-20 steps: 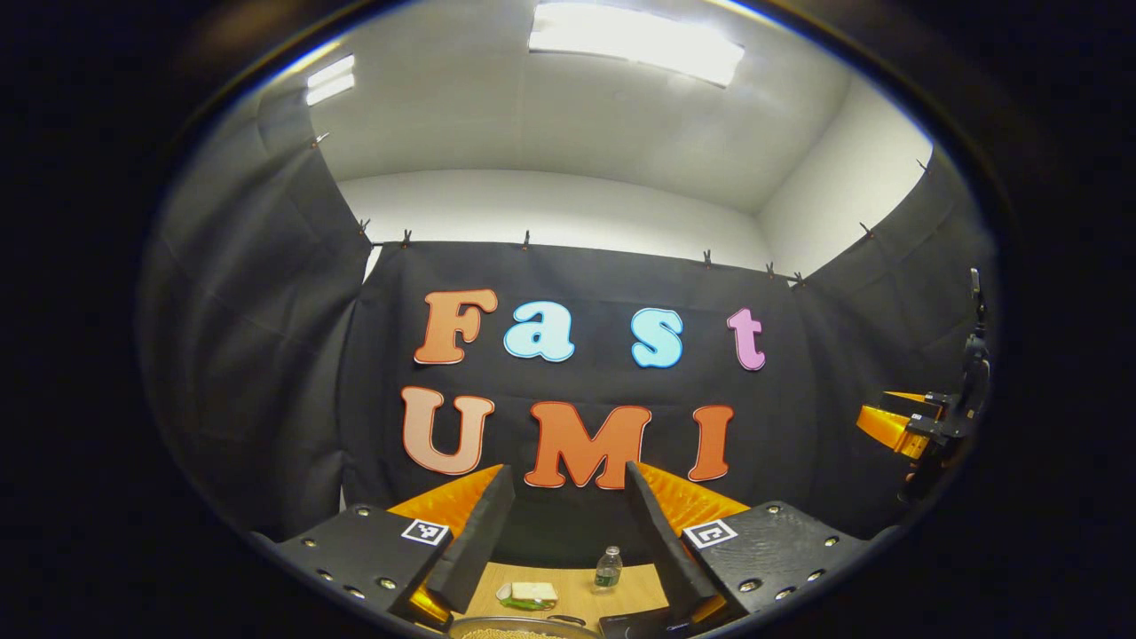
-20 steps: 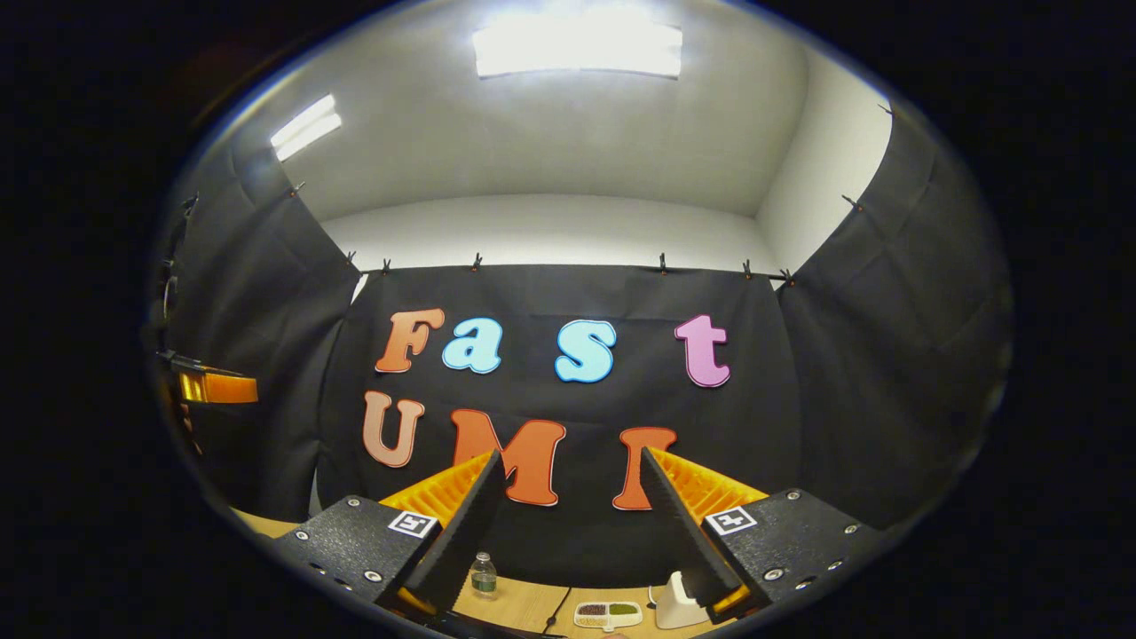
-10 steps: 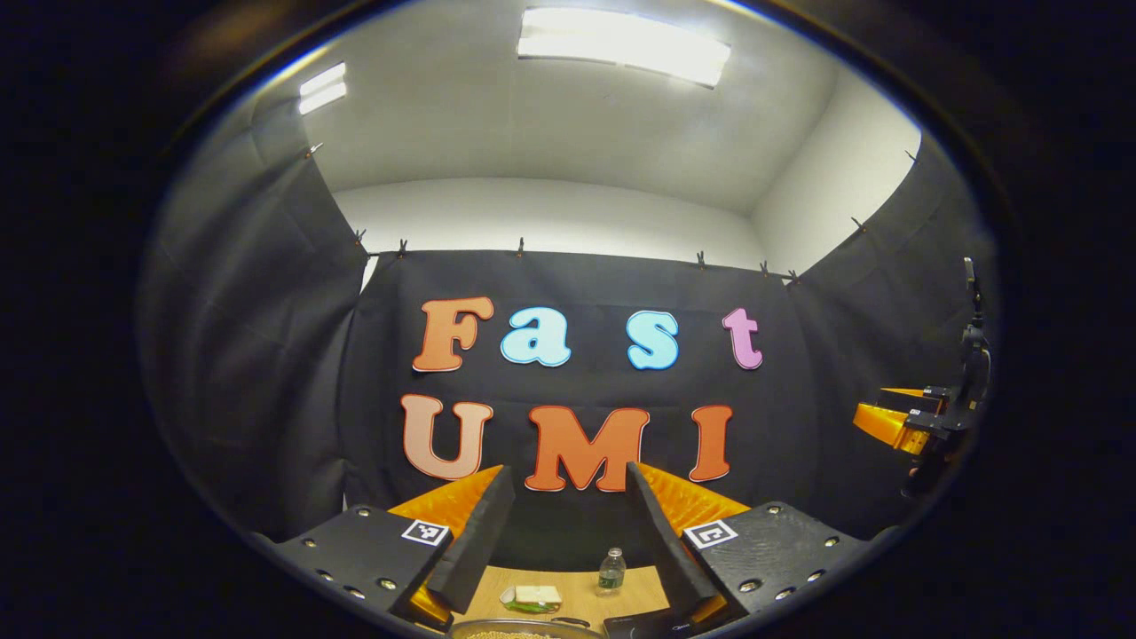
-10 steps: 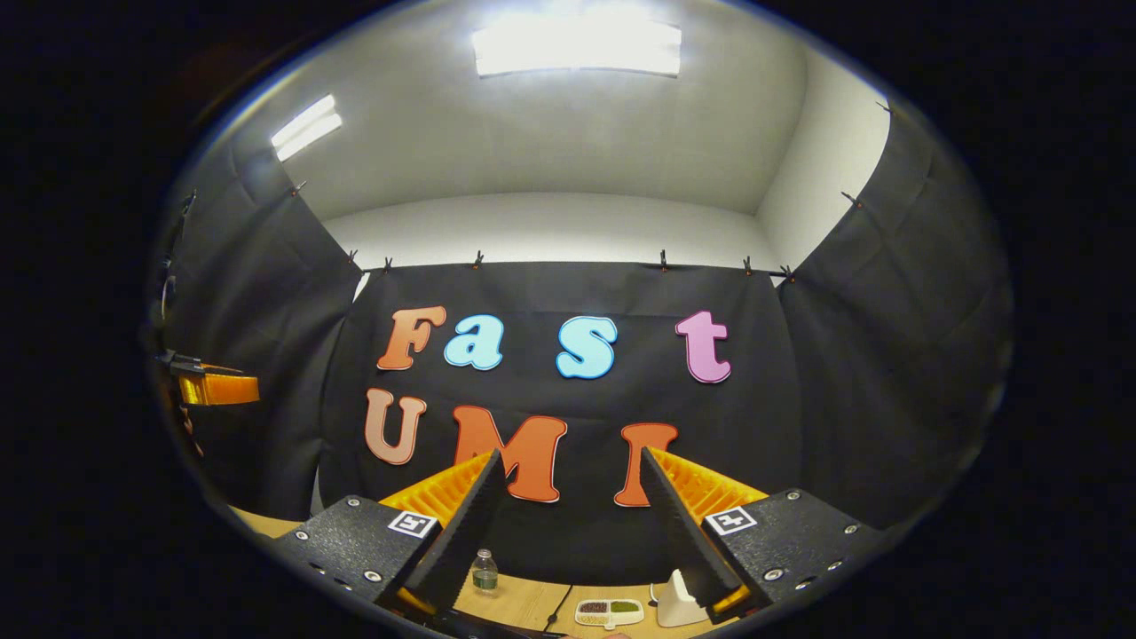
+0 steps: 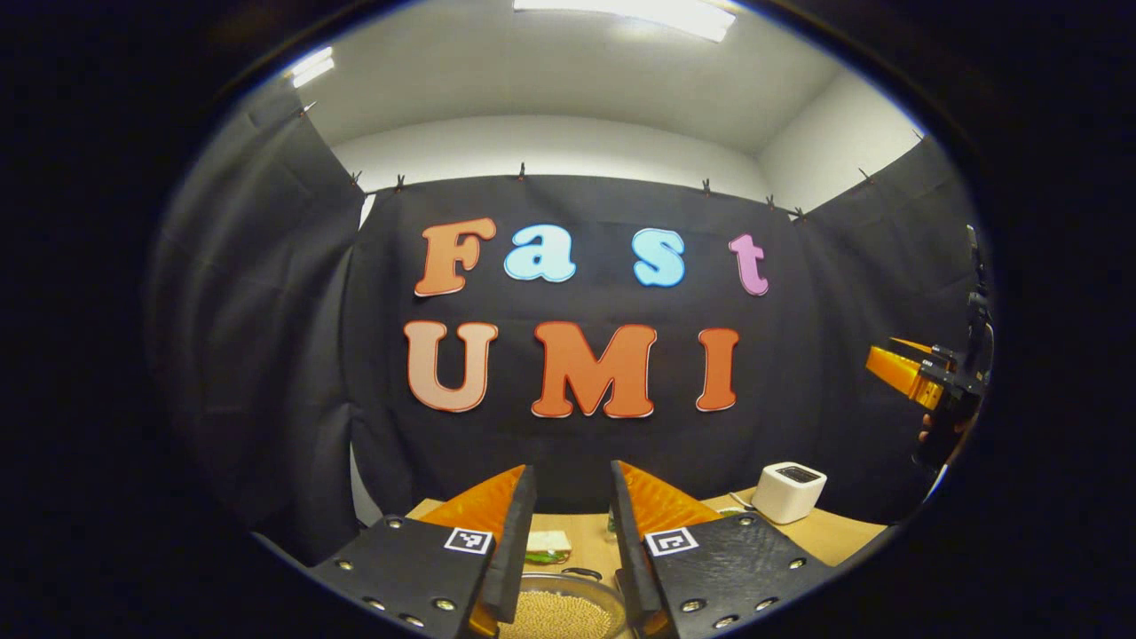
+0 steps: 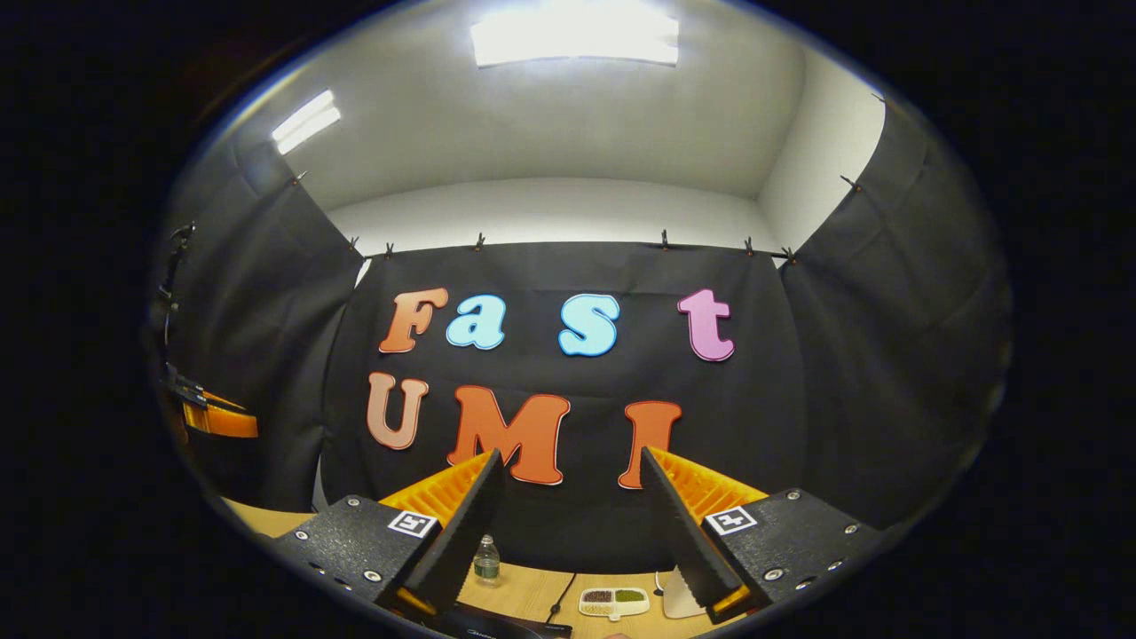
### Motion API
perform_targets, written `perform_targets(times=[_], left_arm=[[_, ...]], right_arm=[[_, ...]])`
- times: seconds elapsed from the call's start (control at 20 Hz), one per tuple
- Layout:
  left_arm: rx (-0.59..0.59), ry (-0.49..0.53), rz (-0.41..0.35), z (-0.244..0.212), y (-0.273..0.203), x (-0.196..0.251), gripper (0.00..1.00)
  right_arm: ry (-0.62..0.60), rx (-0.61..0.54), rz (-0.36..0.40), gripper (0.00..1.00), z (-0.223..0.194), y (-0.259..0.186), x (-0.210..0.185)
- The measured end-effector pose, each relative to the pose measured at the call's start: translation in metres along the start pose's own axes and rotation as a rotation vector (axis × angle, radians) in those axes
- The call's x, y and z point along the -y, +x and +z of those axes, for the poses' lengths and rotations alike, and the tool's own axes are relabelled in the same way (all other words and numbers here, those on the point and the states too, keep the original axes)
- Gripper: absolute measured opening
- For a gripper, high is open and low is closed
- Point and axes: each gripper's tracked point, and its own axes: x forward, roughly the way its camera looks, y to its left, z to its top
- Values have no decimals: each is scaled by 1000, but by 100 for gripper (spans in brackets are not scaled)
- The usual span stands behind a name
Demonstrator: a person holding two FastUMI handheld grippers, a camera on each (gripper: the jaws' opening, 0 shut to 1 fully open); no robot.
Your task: First push the handle of the pot to place it horizontally, then grasp the pot with both hands and set it on the induction cooktop.
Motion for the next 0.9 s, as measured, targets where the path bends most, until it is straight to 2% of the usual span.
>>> perform_targets(times=[0.1, 0.15, 0.2, 0.25, 0.4, 0.55, 0.6, 0.65, 0.7, 0.9], left_arm=[[-67, -11, 13, -25, 0, -9, 36], [-107, -23, 25, -38, -1, -14, 36], [-150, -33, 23, -54, -1, -17, 21], [-193, -51, 17, -70, -3, -18, 21], [-331, -81, 25, -118, -9, -22, 11], [-486, -121, 32, -167, -25, -25, 10], [-545, -142, 33, -185, -30, -26, 6], [-611, -158, 38, -203, -37, -29, 8], [-665, -184, 42, -222, -44, -30, 5], [-921, -331, 83, -286, -82, -34, 4]], right_arm=[[-3, 2, -1, 94, -6, 0, -1], [-8, 3, -3, 94, -10, -1, -1], [-13, 2, -4, 94, -14, -2, -1], [-17, 0, 0, 94, -18, -3, -5], [-20, -16, 19, 94, -33, -6, -17], [-25, -30, 29, 94, -48, -7, -24], [-27, -37, 30, 94, -53, -8, -27], [-28, -44, 32, 94, -60, -7, -28], [-27, -53, 36, 94, -65, -7, -31], [-27, -75, 46, 95, -82, -7, -38]])
